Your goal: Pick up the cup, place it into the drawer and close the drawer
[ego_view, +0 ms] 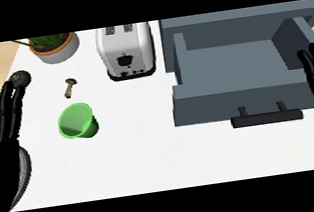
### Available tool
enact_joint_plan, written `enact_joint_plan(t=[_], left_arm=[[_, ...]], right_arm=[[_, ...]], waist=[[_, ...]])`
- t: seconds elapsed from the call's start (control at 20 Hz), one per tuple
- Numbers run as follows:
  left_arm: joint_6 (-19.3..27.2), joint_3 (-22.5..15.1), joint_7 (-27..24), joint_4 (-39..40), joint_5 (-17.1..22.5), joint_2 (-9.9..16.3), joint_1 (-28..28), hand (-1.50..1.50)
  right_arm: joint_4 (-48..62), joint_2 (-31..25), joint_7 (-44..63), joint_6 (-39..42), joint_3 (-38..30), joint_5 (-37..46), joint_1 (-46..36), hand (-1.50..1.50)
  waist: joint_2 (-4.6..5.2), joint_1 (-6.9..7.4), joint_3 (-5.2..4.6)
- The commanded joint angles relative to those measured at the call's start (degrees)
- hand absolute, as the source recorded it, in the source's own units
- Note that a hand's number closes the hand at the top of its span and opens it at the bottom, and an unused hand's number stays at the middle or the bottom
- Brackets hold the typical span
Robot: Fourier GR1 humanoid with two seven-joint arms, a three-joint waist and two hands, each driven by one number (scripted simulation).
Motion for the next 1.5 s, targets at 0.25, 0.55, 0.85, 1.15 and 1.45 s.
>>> enact_joint_plan(t=[0.25,0.55,0.85,1.15,1.45], left_arm=[[-19.1,10.9,-6.6,11.1,19.9,10.8,-4.3,-1.50],[-15.3,12.7,4.8,21.9,27.8,7.9,-7.7,-1.50],[-18.5,12.8,-5.4,37.5,20.1,7.7,-10.3,-1.50],[-23.7,15.1,-10.7,48.6,18.6,11.1,-10.1,-1.50],[-22.3,14.7,-20.1,63.6,11.7,11.0,-14.9,-1.50]], right_arm=[[-0.1,-0.6,-1.9,2.3,0.5,-0.1,0.7,-1.50],[5.3,-2.7,6.6,5.9,2.7,-1.9,-4.6,-1.50],[9.8,-3.8,12.0,5.4,-1.3,-4.3,-14.2,-1.50],[11.7,-4.5,6.8,8.3,-2.7,-4.5,-12.4,-1.50],[13.9,-5.6,7.8,8.9,-4.4,-4.4,-15.6,-1.50]], waist=[[0.46,-0.73,-0.18],[0.50,-0.39,-0.13],[0.58,-0.50,-0.15],[0.50,-0.51,-0.13],[0.53,-0.64,-0.14]])
